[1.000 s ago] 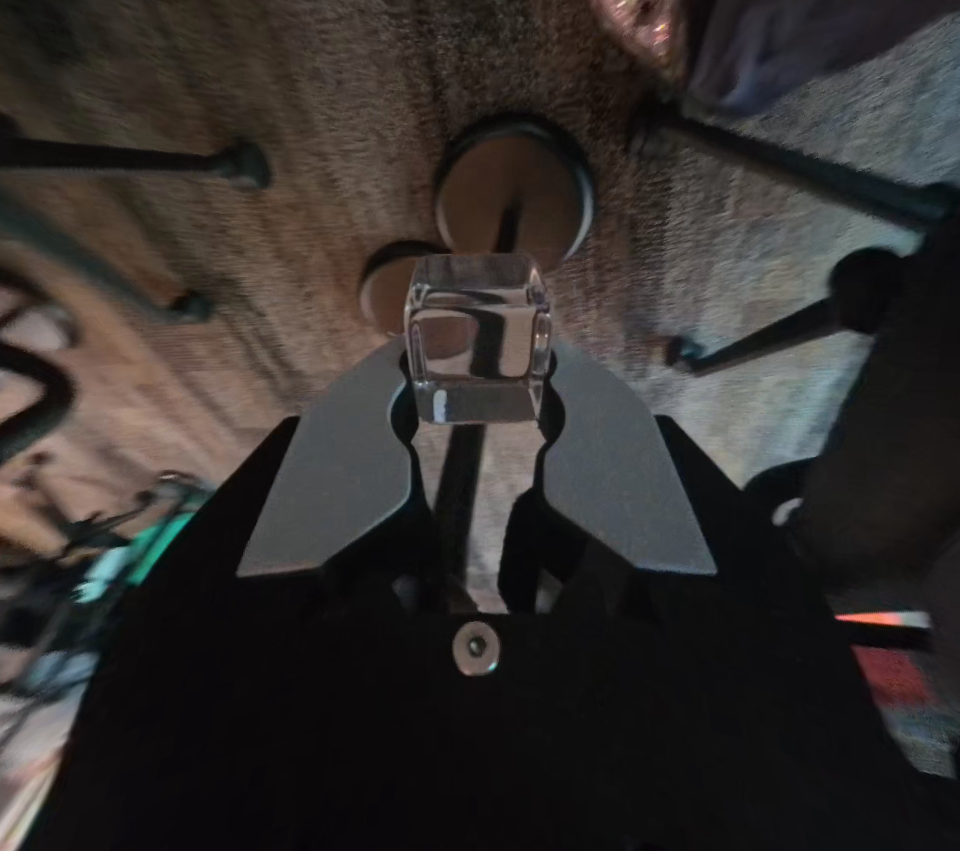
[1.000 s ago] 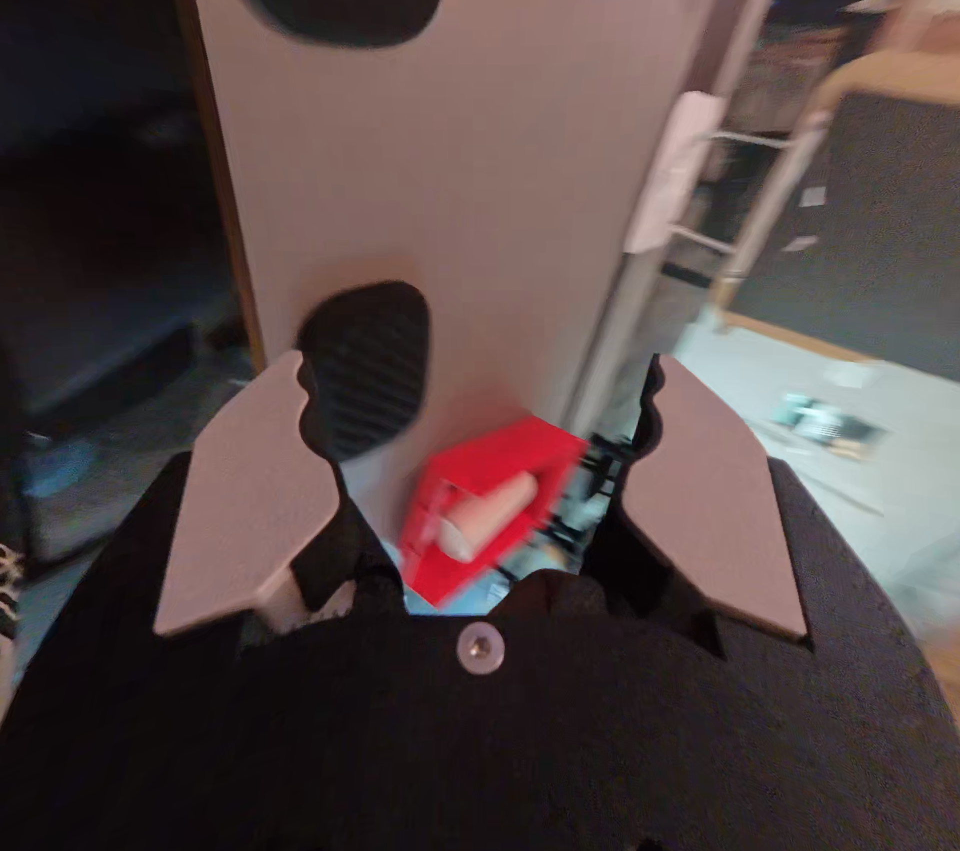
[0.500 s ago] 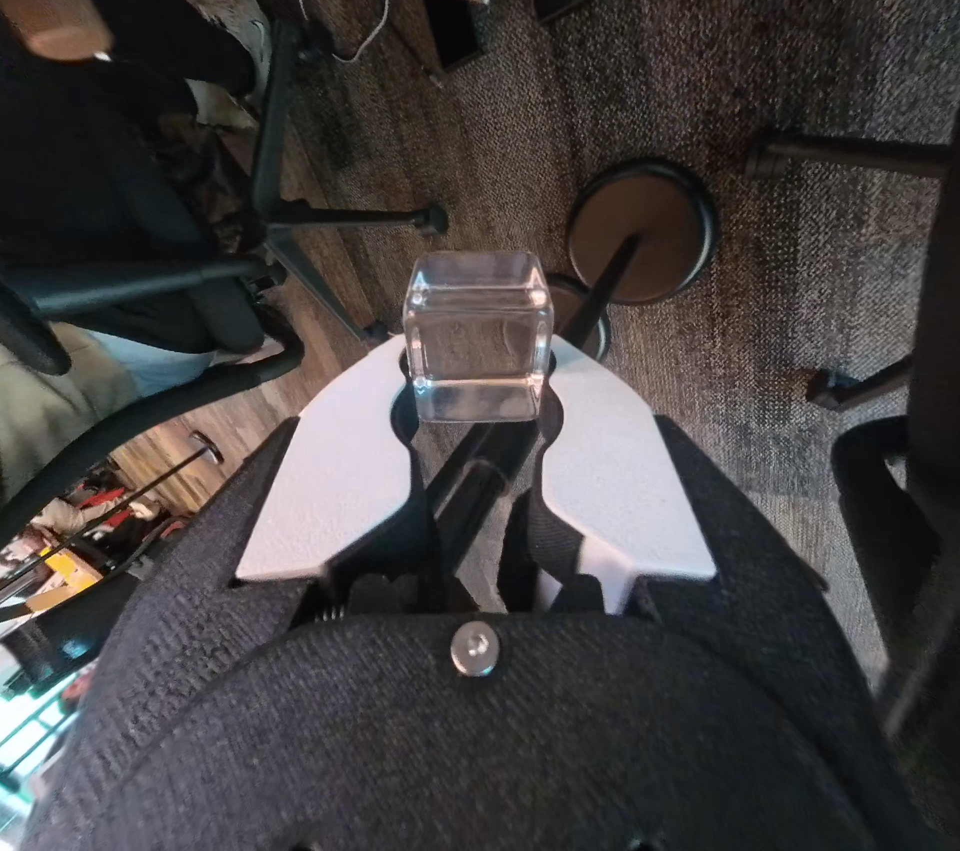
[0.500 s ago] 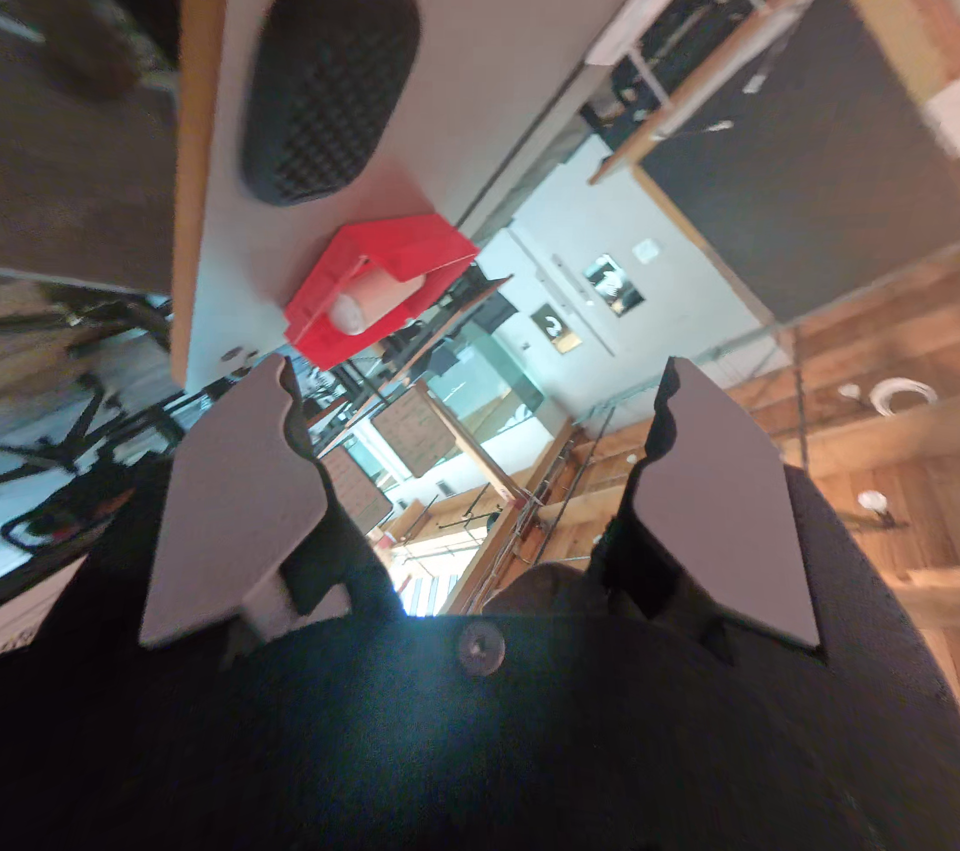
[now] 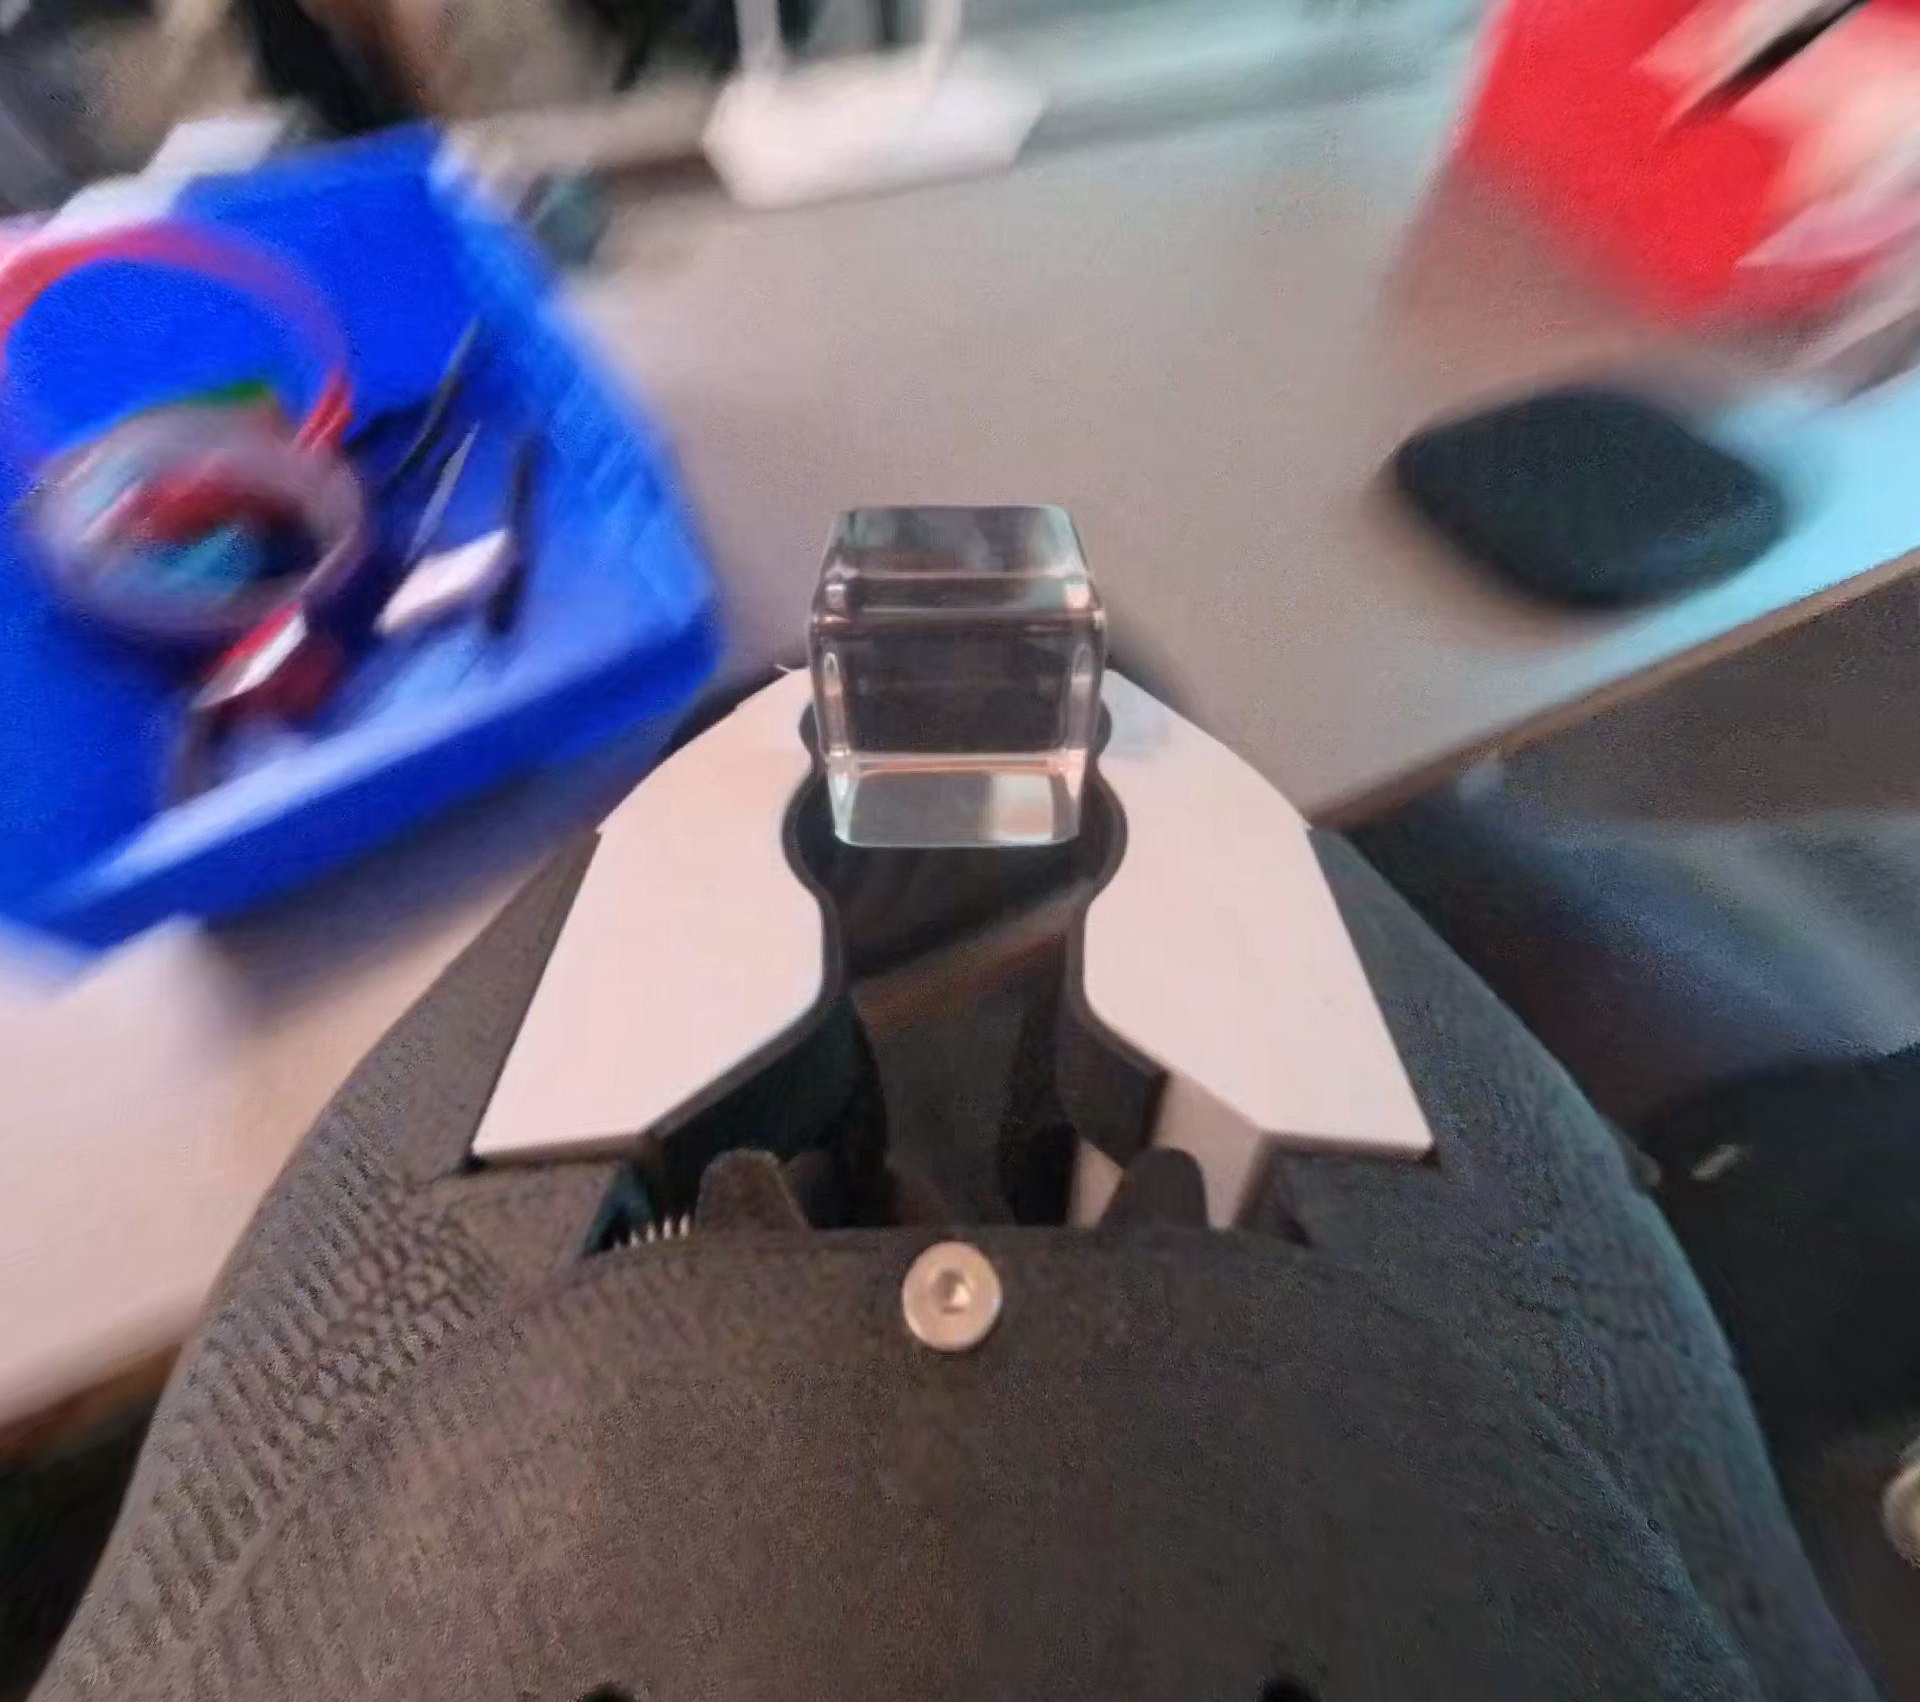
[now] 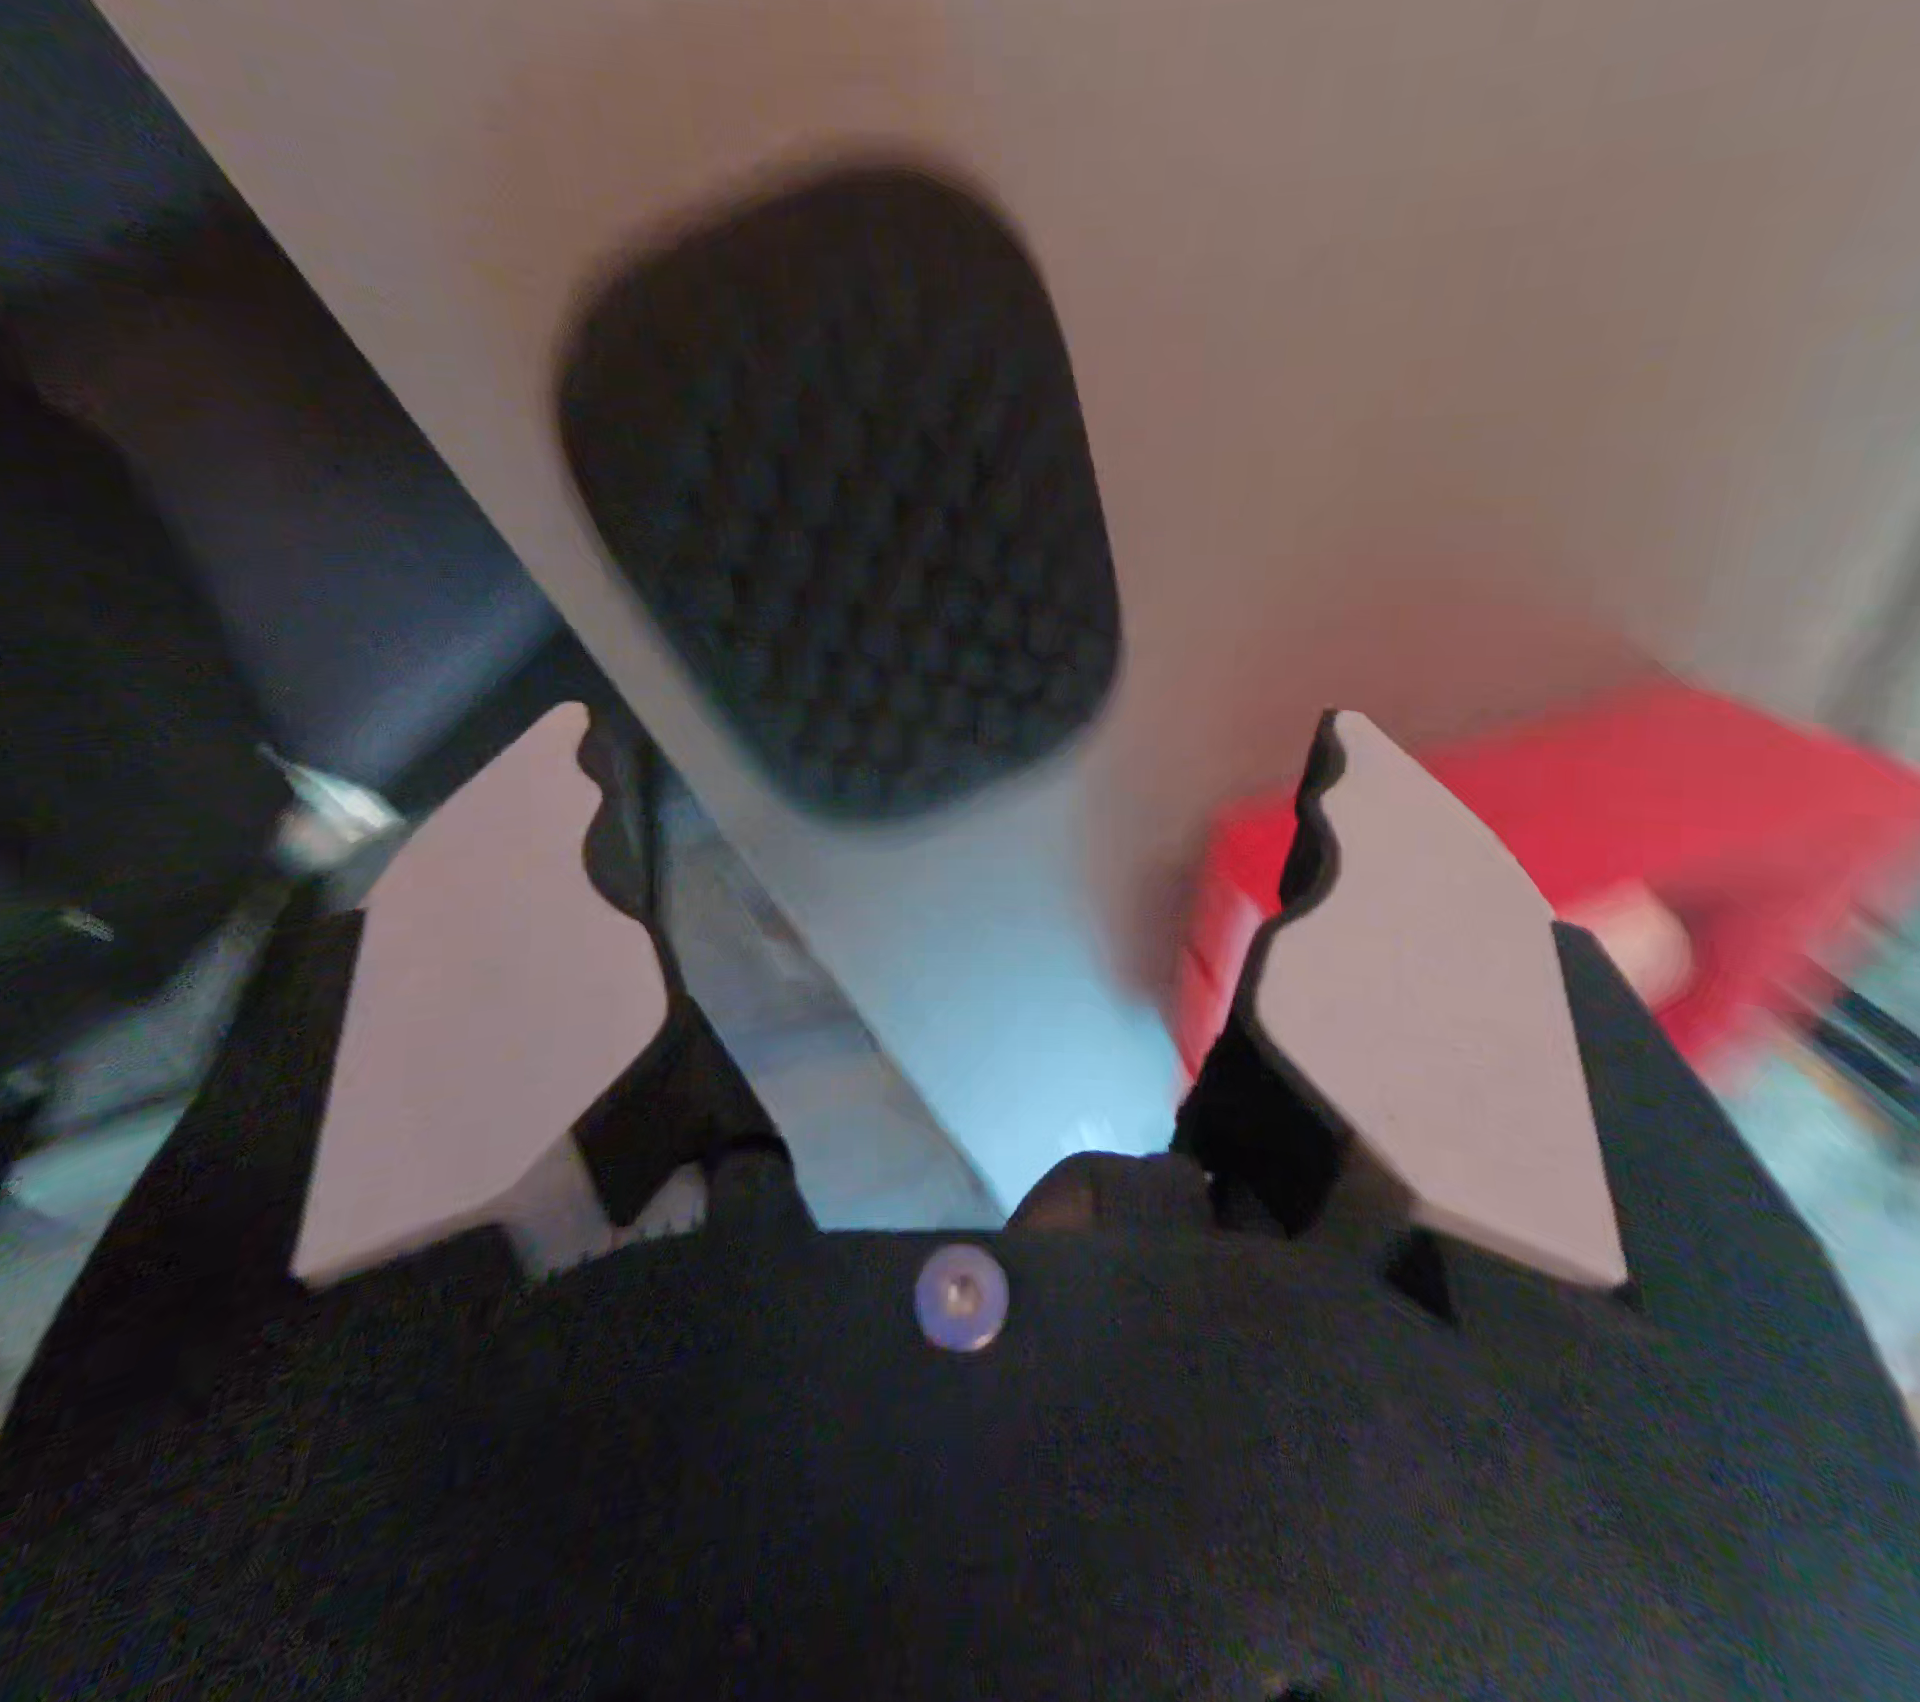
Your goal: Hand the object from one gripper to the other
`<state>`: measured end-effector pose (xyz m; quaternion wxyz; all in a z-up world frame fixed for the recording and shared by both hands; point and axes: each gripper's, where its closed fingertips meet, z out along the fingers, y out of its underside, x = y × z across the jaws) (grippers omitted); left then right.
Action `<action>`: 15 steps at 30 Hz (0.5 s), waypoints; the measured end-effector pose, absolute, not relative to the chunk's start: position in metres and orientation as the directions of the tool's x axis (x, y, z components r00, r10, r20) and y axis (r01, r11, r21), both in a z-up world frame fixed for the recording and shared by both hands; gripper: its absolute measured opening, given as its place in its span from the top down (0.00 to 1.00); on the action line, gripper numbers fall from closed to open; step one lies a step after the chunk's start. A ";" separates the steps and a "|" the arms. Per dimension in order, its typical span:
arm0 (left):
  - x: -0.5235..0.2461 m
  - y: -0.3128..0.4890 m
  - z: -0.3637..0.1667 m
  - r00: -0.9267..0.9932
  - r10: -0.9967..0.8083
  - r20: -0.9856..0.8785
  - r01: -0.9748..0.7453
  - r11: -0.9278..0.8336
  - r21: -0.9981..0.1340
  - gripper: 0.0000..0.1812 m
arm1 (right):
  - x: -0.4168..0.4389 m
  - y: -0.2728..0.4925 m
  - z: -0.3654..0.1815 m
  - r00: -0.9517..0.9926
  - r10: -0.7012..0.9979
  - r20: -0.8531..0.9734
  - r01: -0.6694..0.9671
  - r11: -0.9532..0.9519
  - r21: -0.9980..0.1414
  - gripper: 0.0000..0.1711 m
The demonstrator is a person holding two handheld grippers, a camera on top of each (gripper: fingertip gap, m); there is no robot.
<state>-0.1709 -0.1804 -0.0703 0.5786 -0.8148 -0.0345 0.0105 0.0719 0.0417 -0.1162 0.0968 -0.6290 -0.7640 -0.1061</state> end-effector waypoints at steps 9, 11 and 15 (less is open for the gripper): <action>-0.088 -0.007 -0.036 0.665 -0.633 0.397 0.412 -0.133 -0.902 0.76 | -0.020 -0.003 -0.067 -0.534 0.792 -0.295 0.250 -0.185 -0.950 0.36; -0.084 0.005 -0.033 0.548 -0.692 0.470 0.500 -0.180 -0.847 0.76 | -0.024 0.006 -0.041 -0.556 0.792 -0.251 0.048 -0.271 -0.961 0.38; -0.066 0.004 -0.029 0.363 -0.733 0.575 0.574 -0.310 -0.758 0.76 | -0.020 0.020 -0.006 -0.485 0.874 -0.030 -0.240 -0.166 -0.956 0.44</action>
